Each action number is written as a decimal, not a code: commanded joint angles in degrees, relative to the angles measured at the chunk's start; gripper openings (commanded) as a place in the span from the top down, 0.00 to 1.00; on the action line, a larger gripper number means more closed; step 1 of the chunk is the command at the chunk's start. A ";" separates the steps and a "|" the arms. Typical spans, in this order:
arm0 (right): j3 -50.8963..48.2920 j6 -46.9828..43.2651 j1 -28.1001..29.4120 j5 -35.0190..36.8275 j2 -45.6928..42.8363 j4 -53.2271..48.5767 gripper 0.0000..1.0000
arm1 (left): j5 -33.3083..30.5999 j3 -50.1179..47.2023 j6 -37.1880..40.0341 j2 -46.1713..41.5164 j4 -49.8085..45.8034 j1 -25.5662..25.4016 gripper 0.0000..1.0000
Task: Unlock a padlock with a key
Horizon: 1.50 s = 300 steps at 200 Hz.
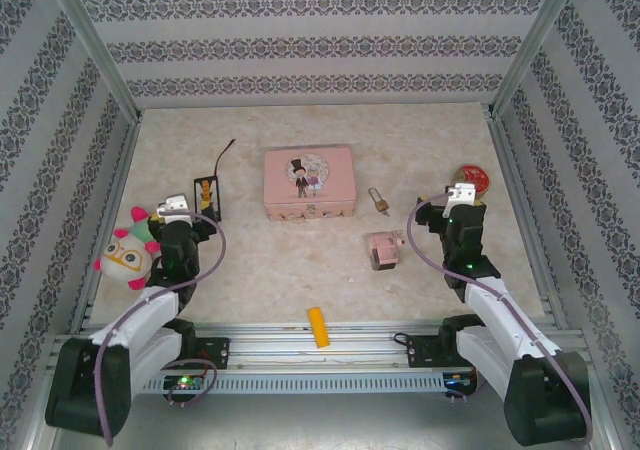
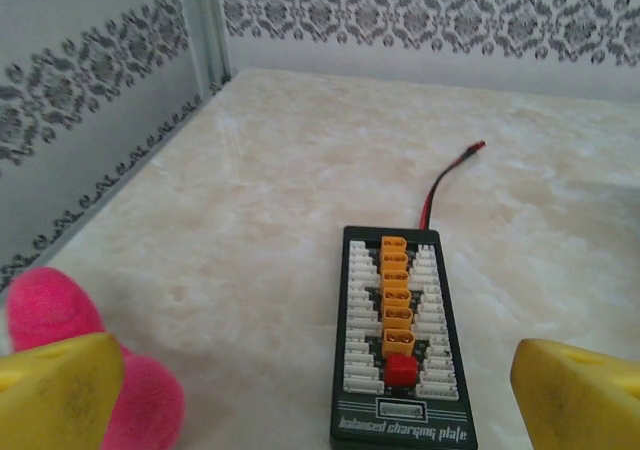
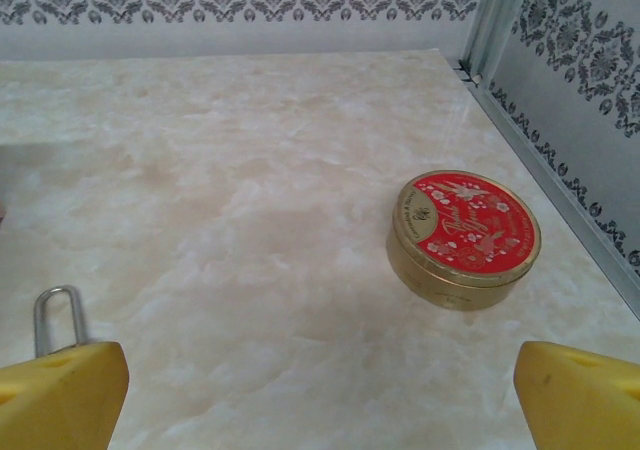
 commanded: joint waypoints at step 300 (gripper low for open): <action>-11.29 -2.47 -9.26 -15.94 11.49 41.13 0.02 | 35.72 8.55 4.42 35.99 27.34 11.54 0.01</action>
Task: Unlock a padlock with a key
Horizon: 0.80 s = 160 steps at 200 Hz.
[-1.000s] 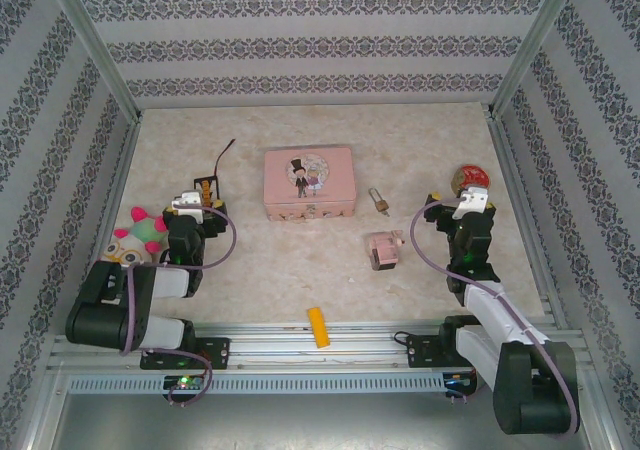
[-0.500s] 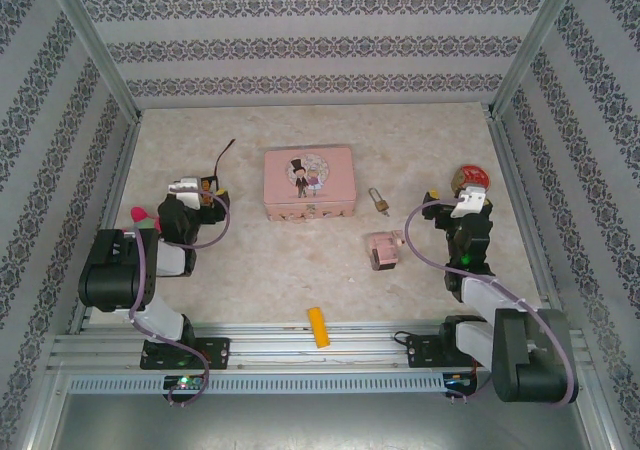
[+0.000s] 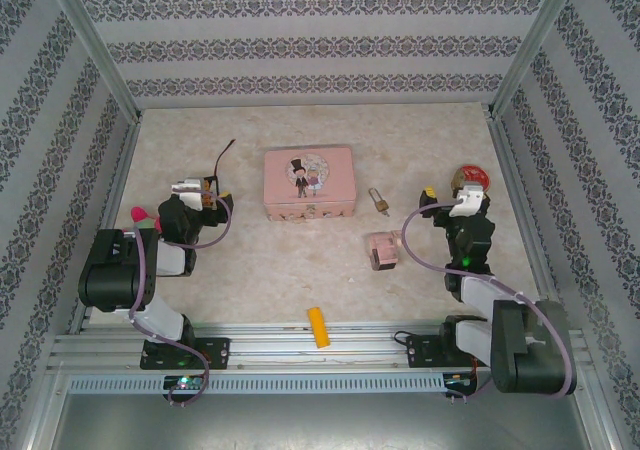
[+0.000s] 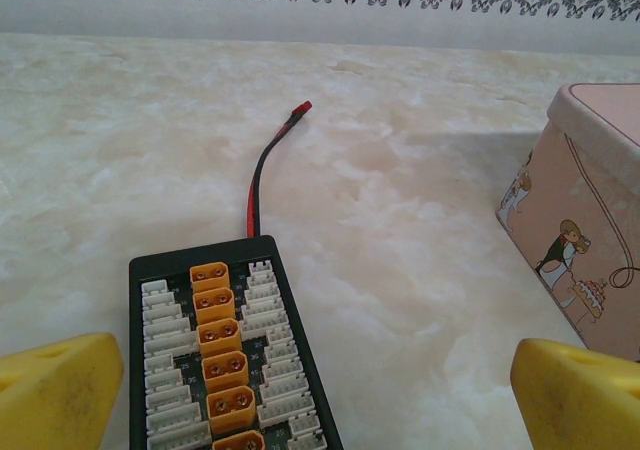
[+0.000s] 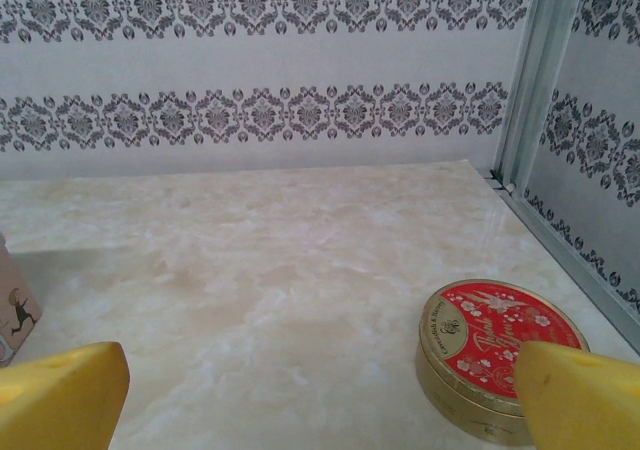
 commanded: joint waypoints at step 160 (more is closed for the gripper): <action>2.22 4.49 -1.86 -9.78 26.29 20.82 0.02 | 3.31 0.57 1.54 -0.49 -1.06 0.05 0.01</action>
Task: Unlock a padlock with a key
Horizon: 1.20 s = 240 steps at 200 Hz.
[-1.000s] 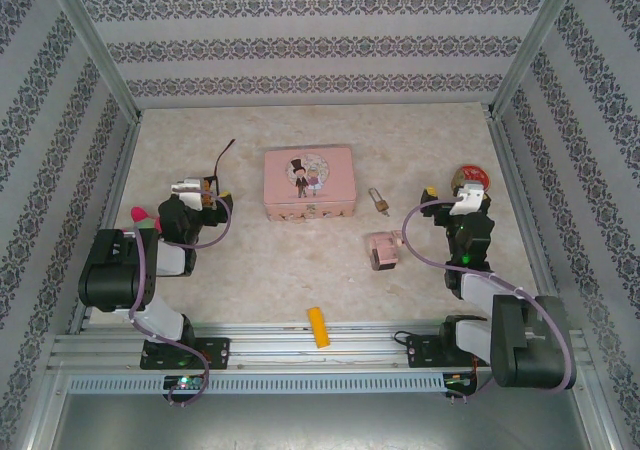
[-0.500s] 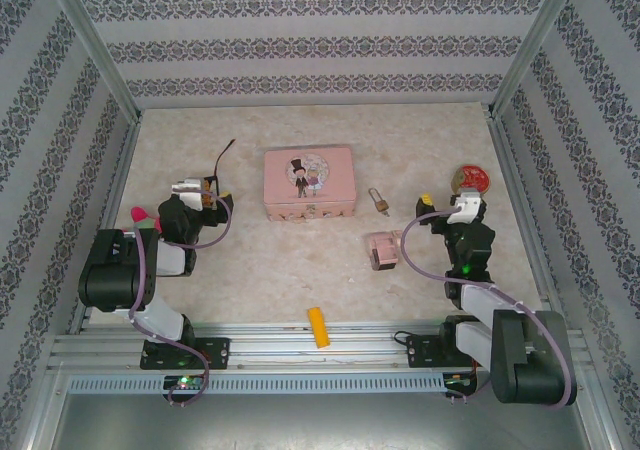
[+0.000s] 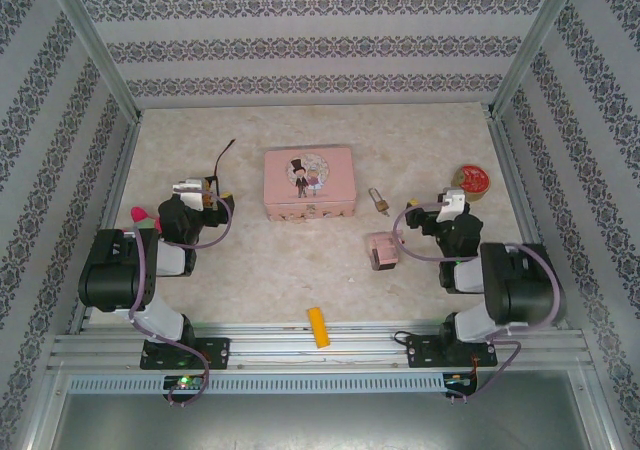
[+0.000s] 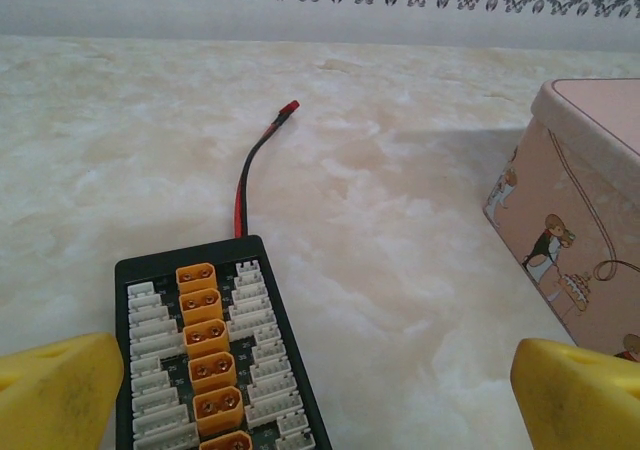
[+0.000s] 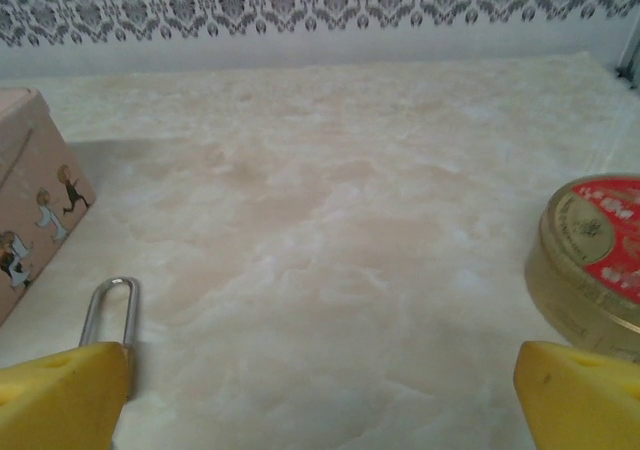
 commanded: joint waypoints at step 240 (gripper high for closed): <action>9.42 -1.37 0.28 -5.12 0.21 -10.37 0.02 | 1.30 -0.21 0.85 -0.45 0.44 0.04 0.01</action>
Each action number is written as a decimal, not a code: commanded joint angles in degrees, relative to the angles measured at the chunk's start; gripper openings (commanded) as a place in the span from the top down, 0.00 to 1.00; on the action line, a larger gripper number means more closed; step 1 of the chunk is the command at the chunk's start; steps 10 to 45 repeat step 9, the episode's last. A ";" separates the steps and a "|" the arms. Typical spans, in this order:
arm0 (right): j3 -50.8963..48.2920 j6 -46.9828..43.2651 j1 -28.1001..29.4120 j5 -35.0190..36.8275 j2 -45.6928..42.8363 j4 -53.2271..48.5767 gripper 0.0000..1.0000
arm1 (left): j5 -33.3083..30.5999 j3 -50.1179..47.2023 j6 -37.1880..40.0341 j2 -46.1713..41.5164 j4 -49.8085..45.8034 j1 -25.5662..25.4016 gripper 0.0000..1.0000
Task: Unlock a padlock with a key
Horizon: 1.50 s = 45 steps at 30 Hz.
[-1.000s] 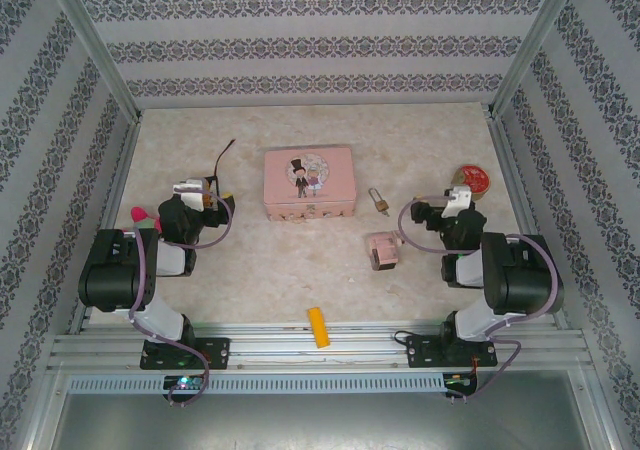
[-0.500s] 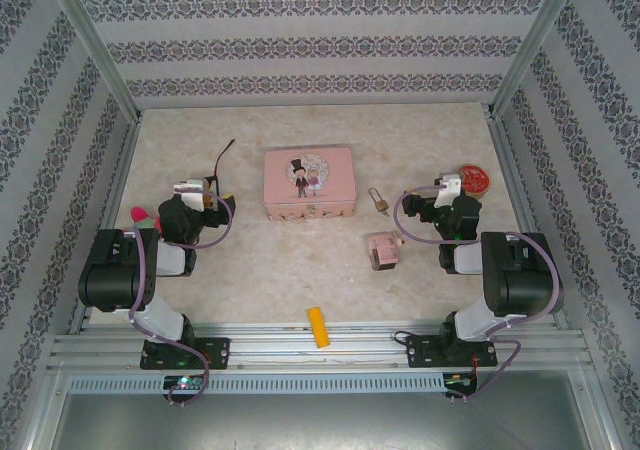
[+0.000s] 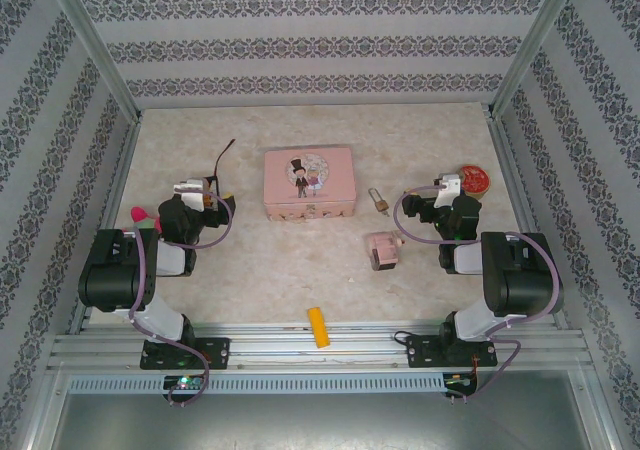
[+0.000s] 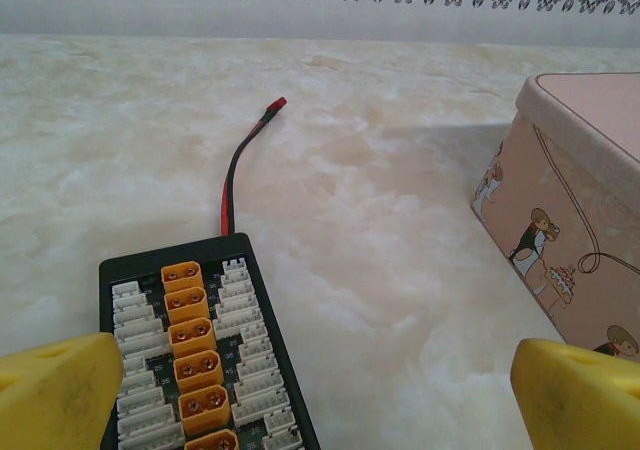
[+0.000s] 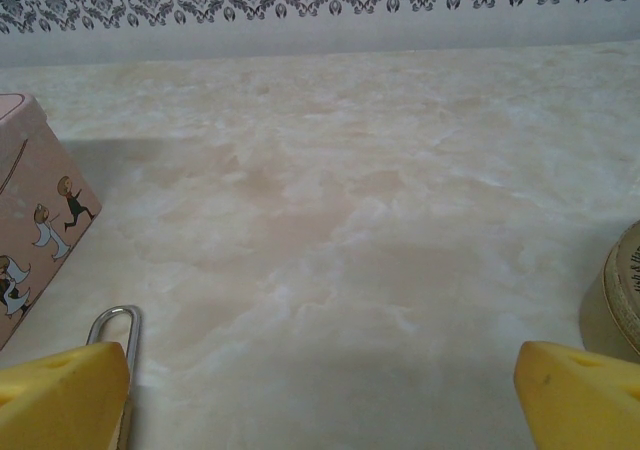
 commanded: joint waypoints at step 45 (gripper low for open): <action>0.44 -0.74 0.45 -1.40 -0.75 0.43 0.02 | -0.45 0.62 0.68 -0.50 -1.03 0.07 0.01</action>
